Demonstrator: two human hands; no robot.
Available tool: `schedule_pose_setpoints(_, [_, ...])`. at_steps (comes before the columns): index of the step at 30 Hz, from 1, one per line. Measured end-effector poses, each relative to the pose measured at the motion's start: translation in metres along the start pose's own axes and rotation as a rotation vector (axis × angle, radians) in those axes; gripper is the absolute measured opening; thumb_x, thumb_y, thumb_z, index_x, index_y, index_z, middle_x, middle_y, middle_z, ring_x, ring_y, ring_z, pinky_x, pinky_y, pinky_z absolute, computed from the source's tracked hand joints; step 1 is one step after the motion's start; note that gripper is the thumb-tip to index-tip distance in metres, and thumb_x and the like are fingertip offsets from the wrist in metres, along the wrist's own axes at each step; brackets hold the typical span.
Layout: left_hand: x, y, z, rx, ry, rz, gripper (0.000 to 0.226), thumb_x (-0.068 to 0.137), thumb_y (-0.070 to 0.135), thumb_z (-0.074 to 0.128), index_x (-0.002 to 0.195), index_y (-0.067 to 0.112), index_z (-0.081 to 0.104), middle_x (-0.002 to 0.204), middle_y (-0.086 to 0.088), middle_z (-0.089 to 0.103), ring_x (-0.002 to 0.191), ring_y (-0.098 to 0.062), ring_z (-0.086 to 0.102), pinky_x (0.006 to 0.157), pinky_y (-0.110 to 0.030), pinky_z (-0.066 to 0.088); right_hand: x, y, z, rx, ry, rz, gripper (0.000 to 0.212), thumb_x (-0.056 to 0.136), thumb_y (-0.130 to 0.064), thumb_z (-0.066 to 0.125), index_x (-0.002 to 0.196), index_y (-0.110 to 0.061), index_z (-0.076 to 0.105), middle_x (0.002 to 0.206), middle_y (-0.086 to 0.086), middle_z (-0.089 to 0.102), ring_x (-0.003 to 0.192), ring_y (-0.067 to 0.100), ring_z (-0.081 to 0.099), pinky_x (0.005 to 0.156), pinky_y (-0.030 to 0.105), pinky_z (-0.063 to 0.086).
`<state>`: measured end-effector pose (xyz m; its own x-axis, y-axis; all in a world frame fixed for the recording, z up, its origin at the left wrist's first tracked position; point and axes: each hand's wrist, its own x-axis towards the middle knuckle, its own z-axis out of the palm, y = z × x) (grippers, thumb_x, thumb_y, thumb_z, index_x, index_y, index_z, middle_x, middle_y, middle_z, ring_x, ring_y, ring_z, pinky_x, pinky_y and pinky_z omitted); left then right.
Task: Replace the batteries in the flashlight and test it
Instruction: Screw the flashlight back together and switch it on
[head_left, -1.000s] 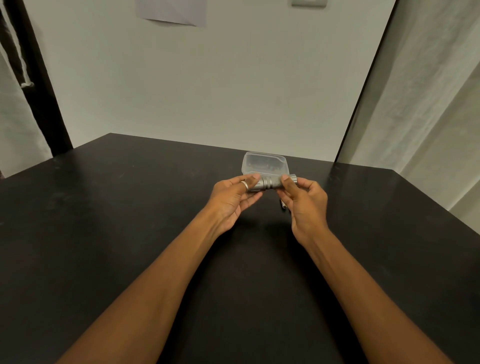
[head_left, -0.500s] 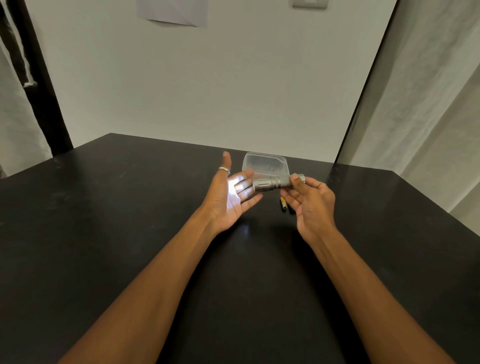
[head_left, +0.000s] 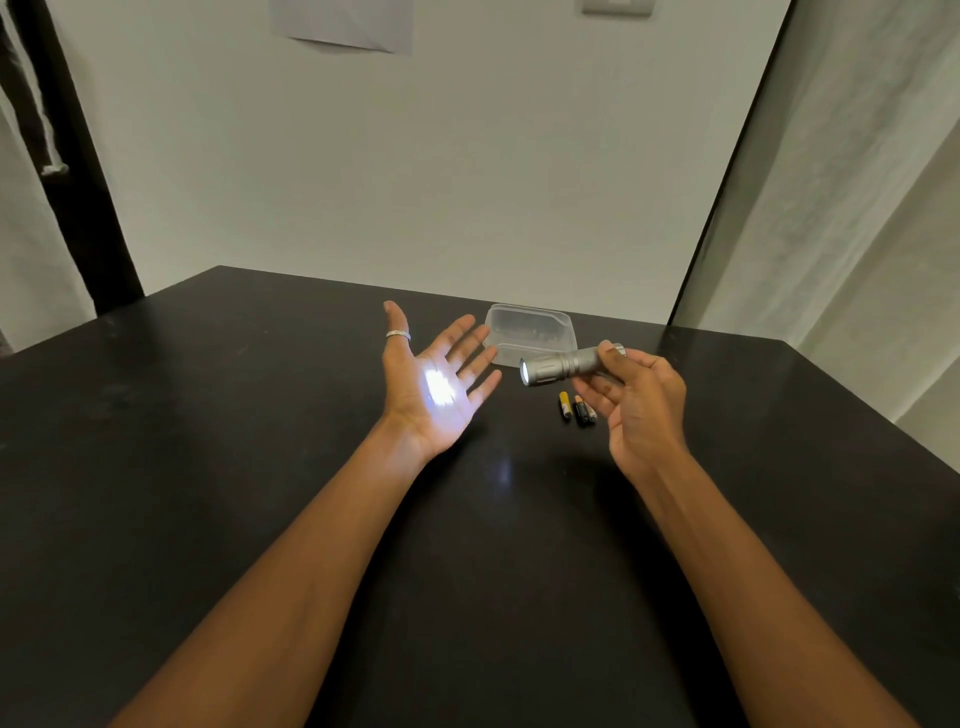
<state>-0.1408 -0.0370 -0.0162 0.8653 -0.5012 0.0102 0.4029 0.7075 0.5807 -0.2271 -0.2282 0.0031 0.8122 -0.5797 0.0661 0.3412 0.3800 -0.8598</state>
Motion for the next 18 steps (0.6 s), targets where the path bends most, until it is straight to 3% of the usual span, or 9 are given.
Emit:
schedule_pose_setpoints(5, [-0.001, -0.001, 0.004, 0.012, 0.017, -0.006, 0.095, 0.078, 0.087, 0.046, 0.136, 0.013, 0.061, 0.140, -0.008, 0.064, 0.138, -0.028, 0.051, 0.119, -0.051, 0.033, 0.003, 0.002, -0.001, 0.012, 0.033, -0.041, 0.017, 0.095, -0.004, 0.069, 0.103, -0.008, 0.055, 0.090, 0.011, 0.077, 0.088, 0.028, 0.079, 0.070, 0.035, 0.064])
schedule_pose_setpoints(12, [-0.002, -0.003, 0.007, 0.114, -0.021, -0.024, 0.093, 0.082, 0.083, 0.049, 0.146, 0.016, 0.051, 0.152, -0.005, 0.053, 0.145, -0.029, 0.042, 0.120, -0.051, 0.033, 0.005, 0.004, -0.003, 0.036, 0.064, -0.085, 0.017, 0.096, -0.005, 0.068, 0.105, -0.008, 0.054, 0.101, 0.016, 0.074, 0.094, 0.028, 0.078, 0.075, 0.036, 0.064])
schedule_pose_setpoints(14, [-0.002, -0.006, 0.008, 0.229, -0.010, -0.017, 0.081, 0.086, 0.073, 0.056, 0.145, 0.016, 0.052, 0.150, -0.006, 0.055, 0.141, -0.029, 0.047, 0.116, -0.048, 0.040, 0.004, 0.005, -0.001, 0.025, 0.047, -0.096, 0.017, 0.096, -0.006, 0.068, 0.106, -0.008, 0.054, 0.101, 0.016, 0.074, 0.092, 0.027, 0.078, 0.073, 0.034, 0.064])
schedule_pose_setpoints(18, [0.000, -0.018, 0.012, 0.447, 0.031, 0.044, 0.043, 0.090, 0.033, 0.074, 0.128, 0.014, 0.064, 0.132, -0.010, 0.067, 0.123, -0.028, 0.065, 0.098, -0.038, 0.057, 0.003, 0.007, 0.001, -0.014, 0.018, -0.102, 0.018, 0.096, -0.007, 0.068, 0.108, -0.007, 0.054, 0.105, 0.018, 0.074, 0.092, 0.027, 0.078, 0.075, 0.035, 0.064])
